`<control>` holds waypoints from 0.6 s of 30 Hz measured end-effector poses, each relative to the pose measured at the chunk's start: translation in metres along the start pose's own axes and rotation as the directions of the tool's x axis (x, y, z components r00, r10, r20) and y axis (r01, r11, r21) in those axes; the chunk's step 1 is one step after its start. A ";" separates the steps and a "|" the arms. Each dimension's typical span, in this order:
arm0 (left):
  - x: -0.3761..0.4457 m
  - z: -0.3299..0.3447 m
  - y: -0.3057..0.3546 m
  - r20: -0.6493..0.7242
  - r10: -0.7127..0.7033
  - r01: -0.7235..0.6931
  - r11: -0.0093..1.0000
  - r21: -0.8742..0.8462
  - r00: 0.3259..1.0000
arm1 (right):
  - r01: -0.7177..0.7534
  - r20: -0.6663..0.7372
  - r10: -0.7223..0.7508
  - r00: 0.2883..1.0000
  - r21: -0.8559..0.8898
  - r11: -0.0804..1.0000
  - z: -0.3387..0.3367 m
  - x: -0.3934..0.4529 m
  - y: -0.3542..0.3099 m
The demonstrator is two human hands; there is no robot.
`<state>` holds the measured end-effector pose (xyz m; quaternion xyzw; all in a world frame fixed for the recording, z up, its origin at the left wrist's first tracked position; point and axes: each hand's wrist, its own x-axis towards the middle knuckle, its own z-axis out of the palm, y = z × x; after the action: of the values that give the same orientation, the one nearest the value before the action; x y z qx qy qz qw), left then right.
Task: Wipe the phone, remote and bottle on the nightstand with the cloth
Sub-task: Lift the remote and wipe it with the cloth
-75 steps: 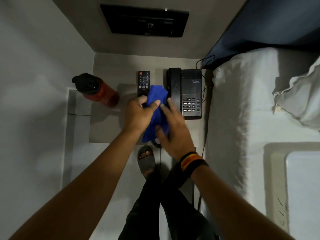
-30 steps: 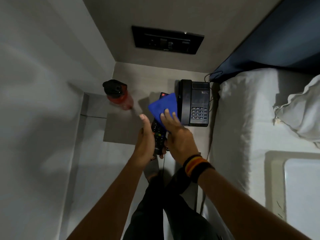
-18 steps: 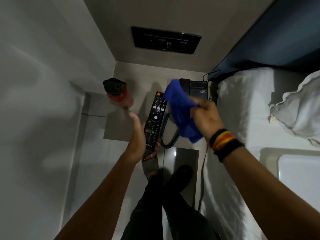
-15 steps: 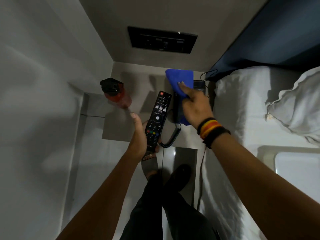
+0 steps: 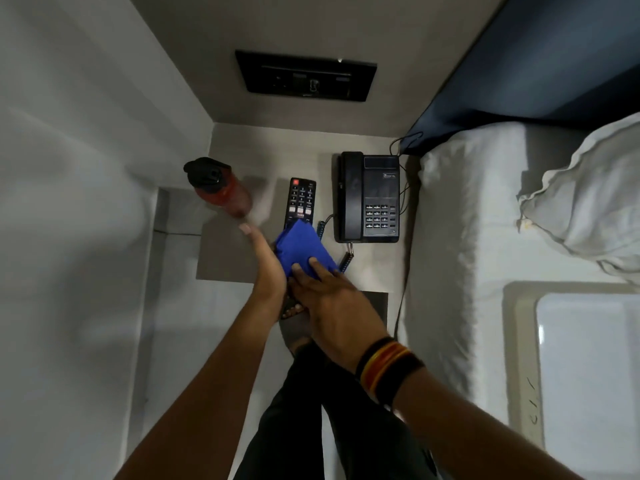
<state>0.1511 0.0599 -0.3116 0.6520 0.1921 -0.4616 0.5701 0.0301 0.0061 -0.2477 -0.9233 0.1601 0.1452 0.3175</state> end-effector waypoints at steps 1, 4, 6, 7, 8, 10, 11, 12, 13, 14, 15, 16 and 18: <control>-0.001 0.001 -0.001 -0.009 -0.004 0.004 1.000 0.024 1.000 | -0.017 -0.015 0.019 1.000 0.107 0.994 -0.010 0.001 0.007; 0.001 0.003 0.003 0.052 0.027 -0.031 0.997 0.071 0.998 | -0.146 -0.199 0.254 0.947 0.439 0.887 -0.039 0.011 0.031; 0.003 0.006 0.008 0.093 0.057 -0.067 0.991 0.113 0.994 | -0.167 -0.308 0.335 0.890 0.465 0.870 -0.046 0.021 0.040; 0.004 0.009 0.011 0.114 0.067 -0.081 0.989 0.122 0.991 | -0.174 -0.295 0.314 0.903 0.416 0.893 -0.044 0.026 0.039; 0.006 0.012 0.012 0.114 0.074 -0.088 0.989 0.122 0.991 | -0.174 -0.233 0.258 0.938 0.327 0.929 -0.037 0.029 0.035; 0.015 0.015 0.009 0.076 0.054 -0.061 0.994 0.095 0.996 | -0.155 -0.076 0.167 0.983 0.148 0.977 -0.011 0.026 0.020; 0.019 0.013 0.007 0.052 0.035 -0.039 0.995 0.089 0.998 | -0.145 -0.035 0.149 0.988 0.109 0.983 0.003 0.021 0.013; 0.023 0.009 0.005 0.046 0.019 -0.023 0.995 0.099 0.999 | -0.133 -0.028 0.137 0.990 0.110 0.985 0.015 0.016 0.009; 0.027 0.004 0.003 0.054 0.003 -0.009 0.992 0.123 0.999 | -0.118 -0.033 0.123 0.992 0.131 0.984 0.024 0.011 0.008; 0.032 -0.002 0.001 0.075 -0.011 -0.001 0.988 0.157 0.997 | -0.114 -0.029 0.121 0.992 0.177 0.977 0.031 0.008 0.010; 0.039 -0.007 -0.002 0.096 -0.020 0.001 0.980 0.201 0.995 | -0.151 -0.015 0.161 0.987 0.272 0.950 0.035 0.006 0.014; 0.045 -0.010 -0.002 0.110 -0.022 -0.004 0.972 0.235 0.994 | -0.224 0.016 0.238 0.971 0.399 0.889 0.034 0.005 0.017; 0.064 -0.010 0.000 0.093 -0.029 -0.001 0.955 0.297 0.995 | -0.373 0.076 0.417 0.906 0.610 0.699 0.028 0.006 0.028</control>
<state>0.1871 0.0510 -0.3647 0.7057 0.0975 -0.5202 0.4711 0.0202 0.0014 -0.2859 -0.7185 0.4031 0.1188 0.5542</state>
